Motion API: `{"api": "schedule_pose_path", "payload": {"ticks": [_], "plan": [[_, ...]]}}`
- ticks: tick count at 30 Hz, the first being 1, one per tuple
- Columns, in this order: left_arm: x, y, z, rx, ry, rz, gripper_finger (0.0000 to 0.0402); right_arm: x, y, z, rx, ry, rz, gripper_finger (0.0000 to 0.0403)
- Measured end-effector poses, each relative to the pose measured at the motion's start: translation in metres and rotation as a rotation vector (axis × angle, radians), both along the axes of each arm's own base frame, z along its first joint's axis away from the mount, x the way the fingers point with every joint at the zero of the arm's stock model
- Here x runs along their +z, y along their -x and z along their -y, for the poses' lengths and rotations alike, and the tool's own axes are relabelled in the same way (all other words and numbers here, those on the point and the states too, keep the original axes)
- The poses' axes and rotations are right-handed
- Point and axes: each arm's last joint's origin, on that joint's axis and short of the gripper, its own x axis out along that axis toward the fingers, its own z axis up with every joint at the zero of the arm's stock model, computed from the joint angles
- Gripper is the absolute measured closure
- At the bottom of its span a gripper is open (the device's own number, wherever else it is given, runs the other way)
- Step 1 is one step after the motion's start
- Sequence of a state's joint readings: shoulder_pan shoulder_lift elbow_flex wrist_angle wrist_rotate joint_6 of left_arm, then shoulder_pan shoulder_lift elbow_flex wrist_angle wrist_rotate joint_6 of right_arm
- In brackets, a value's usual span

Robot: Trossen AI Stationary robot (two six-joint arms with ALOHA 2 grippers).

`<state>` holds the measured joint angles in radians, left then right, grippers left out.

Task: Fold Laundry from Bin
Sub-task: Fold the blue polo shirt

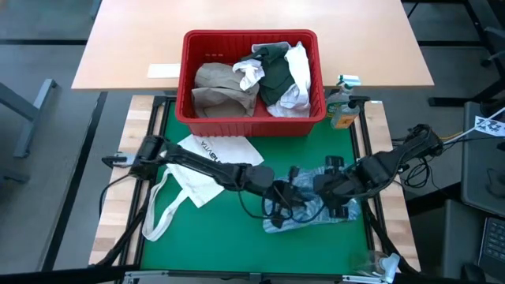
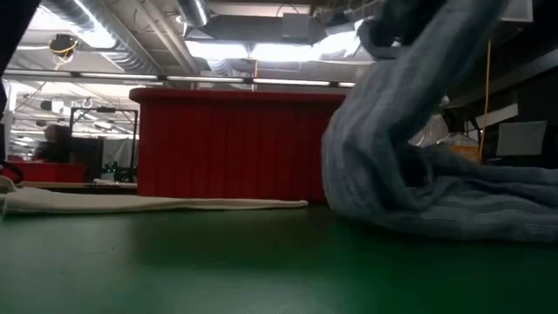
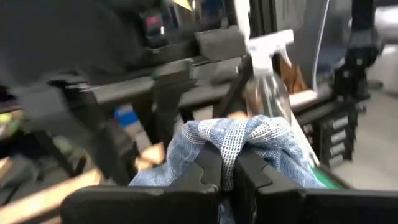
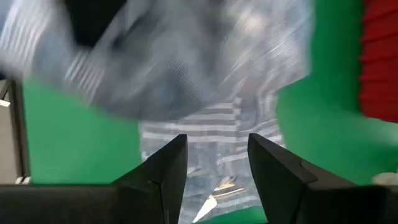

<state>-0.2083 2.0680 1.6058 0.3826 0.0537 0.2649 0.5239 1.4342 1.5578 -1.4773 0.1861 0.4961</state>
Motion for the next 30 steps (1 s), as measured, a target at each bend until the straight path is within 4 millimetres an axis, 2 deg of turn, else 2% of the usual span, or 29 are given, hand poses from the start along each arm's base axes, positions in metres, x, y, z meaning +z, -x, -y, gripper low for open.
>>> {"api": "schedule_pose_path", "payload": {"ticks": [5,11,19,21,25,30], "plan": [[-0.024,-0.030,-0.004,-0.015,0.021,0.108,0.0399,0.009,0.007,0.007,-0.019,0.042,0.070,0.0233],[-0.081,-0.072,-0.013,0.013,-0.025,0.059,0.0383,0.009,0.007,0.007,-0.025,0.060,0.089,0.0233],[-0.132,-0.106,-0.032,0.057,-0.024,0.051,0.0371,0.009,0.006,0.007,-0.025,0.058,0.092,0.0233],[-0.137,-0.110,-0.035,0.084,-0.019,0.048,0.0372,0.009,0.006,0.007,-0.024,0.055,0.091,0.0233],[-0.133,-0.113,-0.037,0.129,0.042,0.056,0.0364,0.009,0.007,0.007,-0.023,0.051,0.088,0.0233],[-0.132,-0.113,-0.038,0.140,0.109,0.067,0.0322,0.009,0.006,0.007,-0.023,0.051,0.088,0.0233]]}}
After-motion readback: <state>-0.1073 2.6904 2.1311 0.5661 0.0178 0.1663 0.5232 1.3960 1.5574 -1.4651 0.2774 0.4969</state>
